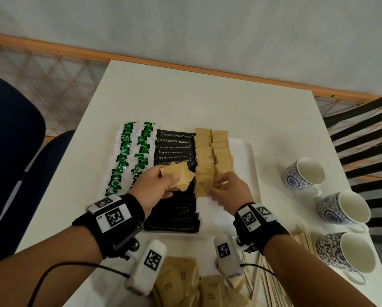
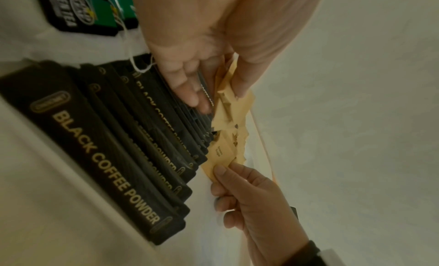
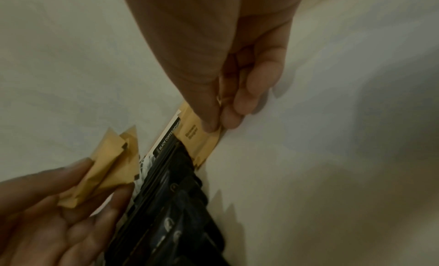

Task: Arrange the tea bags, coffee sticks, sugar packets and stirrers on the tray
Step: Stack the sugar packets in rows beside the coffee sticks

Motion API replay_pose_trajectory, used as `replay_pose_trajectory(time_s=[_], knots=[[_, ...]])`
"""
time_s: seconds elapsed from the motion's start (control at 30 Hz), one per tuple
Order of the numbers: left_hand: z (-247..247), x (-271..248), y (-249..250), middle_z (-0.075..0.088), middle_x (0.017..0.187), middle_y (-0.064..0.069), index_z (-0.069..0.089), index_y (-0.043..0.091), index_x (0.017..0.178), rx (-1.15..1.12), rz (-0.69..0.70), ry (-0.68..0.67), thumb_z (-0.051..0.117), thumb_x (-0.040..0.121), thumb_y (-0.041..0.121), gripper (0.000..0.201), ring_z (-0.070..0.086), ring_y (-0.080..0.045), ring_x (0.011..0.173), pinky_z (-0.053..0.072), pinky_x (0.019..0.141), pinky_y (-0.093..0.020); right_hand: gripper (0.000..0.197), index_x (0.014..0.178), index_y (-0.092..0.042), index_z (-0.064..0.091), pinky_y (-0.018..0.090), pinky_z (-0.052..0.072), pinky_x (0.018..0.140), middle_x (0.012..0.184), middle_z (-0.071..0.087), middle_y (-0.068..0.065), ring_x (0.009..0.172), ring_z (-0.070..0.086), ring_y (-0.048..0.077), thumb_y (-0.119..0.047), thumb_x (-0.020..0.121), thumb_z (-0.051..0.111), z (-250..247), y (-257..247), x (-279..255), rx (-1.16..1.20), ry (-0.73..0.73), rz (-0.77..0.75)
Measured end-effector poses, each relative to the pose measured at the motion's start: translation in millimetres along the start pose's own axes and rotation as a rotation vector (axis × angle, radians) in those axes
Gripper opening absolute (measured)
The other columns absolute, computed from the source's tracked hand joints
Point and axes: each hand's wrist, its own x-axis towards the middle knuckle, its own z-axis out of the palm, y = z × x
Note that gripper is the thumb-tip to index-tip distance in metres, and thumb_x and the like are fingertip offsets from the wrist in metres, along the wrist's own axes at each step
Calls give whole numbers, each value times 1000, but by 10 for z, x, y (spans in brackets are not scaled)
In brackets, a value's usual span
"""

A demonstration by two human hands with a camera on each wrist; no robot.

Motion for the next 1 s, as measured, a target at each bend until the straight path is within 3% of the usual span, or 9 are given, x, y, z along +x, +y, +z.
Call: replay_pose_trajectory(time_s=[0.1, 0.27, 0.37, 0.47, 0.53, 0.6, 0.73, 1.0], knots=[[20, 8, -19, 66, 105, -14, 53, 12, 123, -78, -33, -45, 55, 93, 3, 31, 65, -19, 80, 56, 70, -26, 25, 89, -28, 48, 28, 50, 57, 76, 69, 0, 60, 61, 11, -28, 80, 71, 2, 8, -1, -12, -8, -16], [60, 16, -35, 64, 112, -15, 54, 10, 120, -129, -52, -46, 55, 91, -3, 32, 66, -23, 85, 58, 71, -26, 19, 86, -27, 52, 32, 55, 66, 78, 68, 2, 70, 64, 16, -38, 84, 67, -23, -22, -26, -3, 29, -80], [72, 22, -46, 62, 112, -14, 58, 11, 114, -124, -63, -60, 57, 89, -5, 30, 65, -24, 93, 59, 73, -28, 14, 86, -31, 58, 22, 51, 65, 79, 68, -7, 71, 62, 8, -44, 89, 59, -42, -124, -109, 68, 15, -200], [83, 7, -46, 64, 108, -13, 61, 11, 113, -107, -68, -87, 57, 88, -7, 30, 65, -25, 93, 59, 73, -29, 14, 97, -32, 66, 14, 44, 60, 81, 67, -14, 69, 60, -2, -35, 94, 53, -16, -216, -167, 158, -94, -243], [86, -6, -34, 65, 106, -13, 62, 14, 106, -108, -60, -97, 58, 88, -8, 29, 66, -25, 91, 59, 72, -28, 24, 100, -24, 70, 19, 45, 58, 79, 67, -10, 67, 60, 2, -35, 96, 49, -20, -248, -181, 221, -131, -208], [77, -21, -17, 66, 104, -12, 62, 16, 103, -112, -53, -103, 58, 87, -8, 29, 66, -23, 88, 59, 69, -26, 33, 91, -17, 71, 23, 47, 57, 75, 67, -8, 65, 60, 8, -39, 96, 47, -46, -274, -201, 280, -159, -163], [61, -41, 3, 65, 108, -12, 65, 16, 104, -100, -34, -111, 59, 87, -8, 31, 67, -23, 88, 59, 65, -24, 12, 85, -25, 70, 19, 50, 57, 65, 64, -11, 60, 59, 4, -28, 91, 60, -80, -264, -225, 233, -227, -181], [13, -24, 67, 58, 116, -17, 60, 14, 100, -159, -10, -5, 55, 88, -12, 29, 62, -26, 95, 59, 65, -25, 12, 97, -5, 61, 28, 55, 58, 73, 69, 8, 58, 63, 15, -13, 89, 63, -181, -59, -162, 436, -111, 28]])
